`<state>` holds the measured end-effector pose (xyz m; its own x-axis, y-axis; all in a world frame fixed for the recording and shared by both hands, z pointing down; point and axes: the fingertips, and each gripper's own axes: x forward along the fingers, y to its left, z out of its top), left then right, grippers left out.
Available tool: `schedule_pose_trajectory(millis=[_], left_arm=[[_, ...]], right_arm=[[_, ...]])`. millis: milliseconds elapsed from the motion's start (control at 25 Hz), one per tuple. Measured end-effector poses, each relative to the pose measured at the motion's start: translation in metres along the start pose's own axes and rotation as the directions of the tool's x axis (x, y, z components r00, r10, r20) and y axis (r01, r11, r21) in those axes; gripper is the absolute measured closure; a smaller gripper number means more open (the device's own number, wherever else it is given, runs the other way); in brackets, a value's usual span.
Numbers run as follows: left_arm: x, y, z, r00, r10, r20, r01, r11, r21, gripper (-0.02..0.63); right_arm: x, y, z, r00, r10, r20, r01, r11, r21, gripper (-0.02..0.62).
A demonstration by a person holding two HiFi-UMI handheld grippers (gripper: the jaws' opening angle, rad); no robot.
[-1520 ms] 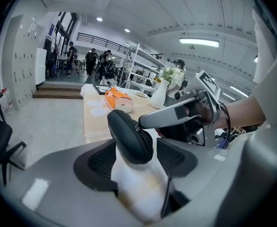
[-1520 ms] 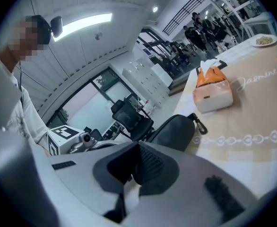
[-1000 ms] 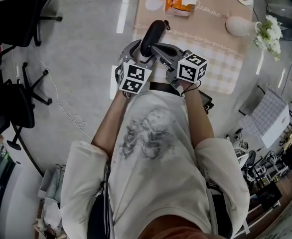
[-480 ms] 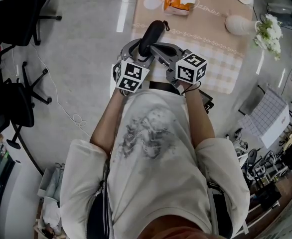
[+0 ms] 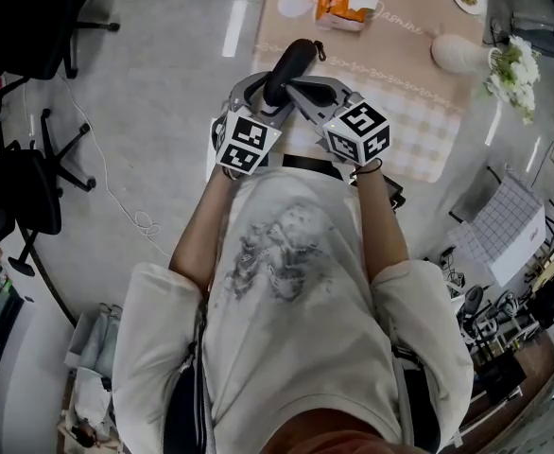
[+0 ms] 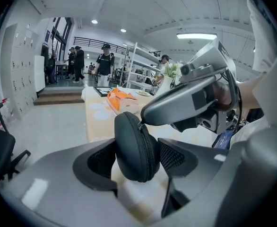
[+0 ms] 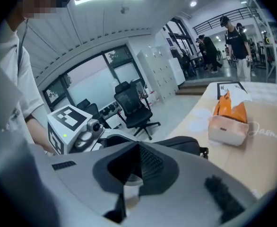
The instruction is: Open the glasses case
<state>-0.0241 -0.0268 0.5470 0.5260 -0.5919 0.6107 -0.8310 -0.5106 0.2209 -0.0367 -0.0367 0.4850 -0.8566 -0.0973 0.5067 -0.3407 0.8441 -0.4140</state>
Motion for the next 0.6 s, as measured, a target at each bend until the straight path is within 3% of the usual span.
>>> schedule_pose_trajectory(millis=[600], left_arm=[[-0.0015,0.0011,0.0008,1.000,-0.009,0.002,0.009,1.000,-0.012,0.319]], right_arm=[[0.0009,-0.0088,0.0045,0.999,-0.030,-0.028,0.029,0.999,-0.038,0.580]])
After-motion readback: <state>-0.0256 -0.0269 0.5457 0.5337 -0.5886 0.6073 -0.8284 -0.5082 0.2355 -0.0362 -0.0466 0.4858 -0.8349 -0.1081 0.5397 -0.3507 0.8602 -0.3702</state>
